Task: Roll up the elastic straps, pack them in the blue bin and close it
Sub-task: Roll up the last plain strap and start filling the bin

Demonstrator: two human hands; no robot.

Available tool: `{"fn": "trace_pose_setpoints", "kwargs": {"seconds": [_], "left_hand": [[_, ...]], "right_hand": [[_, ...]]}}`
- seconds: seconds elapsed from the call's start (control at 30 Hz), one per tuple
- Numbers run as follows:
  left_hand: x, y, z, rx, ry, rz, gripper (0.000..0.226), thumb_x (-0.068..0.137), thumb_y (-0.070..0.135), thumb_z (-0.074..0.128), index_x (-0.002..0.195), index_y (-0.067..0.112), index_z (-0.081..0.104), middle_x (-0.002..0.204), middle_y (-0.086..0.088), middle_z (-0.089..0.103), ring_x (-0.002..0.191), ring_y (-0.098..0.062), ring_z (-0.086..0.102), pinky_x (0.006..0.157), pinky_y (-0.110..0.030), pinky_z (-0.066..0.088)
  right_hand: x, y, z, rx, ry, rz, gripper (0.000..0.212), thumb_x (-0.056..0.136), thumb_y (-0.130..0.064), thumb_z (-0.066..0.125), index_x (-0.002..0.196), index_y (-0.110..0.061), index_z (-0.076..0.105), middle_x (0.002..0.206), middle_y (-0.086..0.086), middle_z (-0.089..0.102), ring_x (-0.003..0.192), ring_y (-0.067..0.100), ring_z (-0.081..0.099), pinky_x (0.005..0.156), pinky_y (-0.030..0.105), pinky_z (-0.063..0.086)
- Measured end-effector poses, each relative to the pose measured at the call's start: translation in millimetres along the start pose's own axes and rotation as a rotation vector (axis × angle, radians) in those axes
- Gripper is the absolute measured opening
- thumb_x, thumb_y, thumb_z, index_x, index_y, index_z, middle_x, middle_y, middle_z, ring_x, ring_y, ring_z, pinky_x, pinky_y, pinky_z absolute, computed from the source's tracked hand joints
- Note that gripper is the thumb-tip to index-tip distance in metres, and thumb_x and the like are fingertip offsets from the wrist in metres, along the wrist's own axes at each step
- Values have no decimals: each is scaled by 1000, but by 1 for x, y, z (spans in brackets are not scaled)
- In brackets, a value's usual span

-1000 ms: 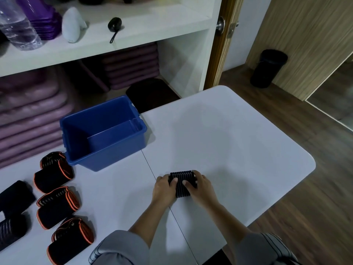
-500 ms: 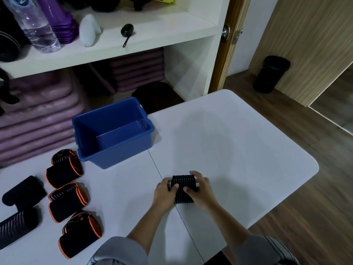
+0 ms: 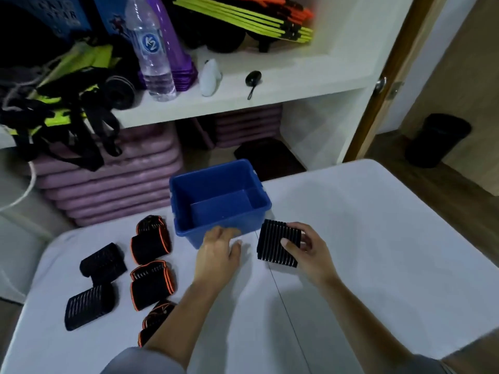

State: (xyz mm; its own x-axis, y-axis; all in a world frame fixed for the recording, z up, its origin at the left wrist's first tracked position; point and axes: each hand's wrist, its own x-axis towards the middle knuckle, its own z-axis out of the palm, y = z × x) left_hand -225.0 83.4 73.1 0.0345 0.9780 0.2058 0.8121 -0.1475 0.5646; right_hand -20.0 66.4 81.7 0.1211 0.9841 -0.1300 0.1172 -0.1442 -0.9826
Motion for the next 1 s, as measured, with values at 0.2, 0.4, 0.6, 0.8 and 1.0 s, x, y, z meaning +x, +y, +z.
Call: {"fn": "trace_pose_setpoints", "kwargs": {"seconds": [0.2,0.4,0.6,0.8,1.0], "left_hand": [[55,-40,-45,157,181,-155,25,86,15,59,111,11,62,113,-15,54,105,-33,48,85,-43,47],[84,-90,-44,215,19,-299,48,91,19,52,137,12,41,130,-17,41,116,-33,40,99,-42,37],[86,-117,-35,46,-80,-325,60,93,15,49,147,9,24,137,-17,37,113,-37,50,94,-42,46],[73,-115,-30,-20,6,-295,57,92,11,49,145,8,27,135,-17,39,110,-34,51,91,-35,44],[57,-104,-23,-56,26,-296,58,93,10,49,146,11,27,136,-14,37,116,-26,47,88,-12,30]], "right_hand": [[76,-51,52,-101,-161,-137,33,84,-22,69,115,-25,58,108,-4,63,93,6,63,66,12,52],[143,-50,104,-258,-270,-140,33,84,-22,69,116,-20,58,101,-5,61,87,9,59,64,4,47],[191,-21,153,-479,-516,-22,32,81,-19,72,109,-17,59,111,6,64,105,22,60,89,32,49],[192,10,177,-694,-799,163,35,84,-19,69,114,-15,53,109,5,55,99,21,55,87,30,45],[183,24,175,-871,-892,122,39,83,-22,69,116,-13,51,125,8,53,108,23,53,83,27,42]]}}
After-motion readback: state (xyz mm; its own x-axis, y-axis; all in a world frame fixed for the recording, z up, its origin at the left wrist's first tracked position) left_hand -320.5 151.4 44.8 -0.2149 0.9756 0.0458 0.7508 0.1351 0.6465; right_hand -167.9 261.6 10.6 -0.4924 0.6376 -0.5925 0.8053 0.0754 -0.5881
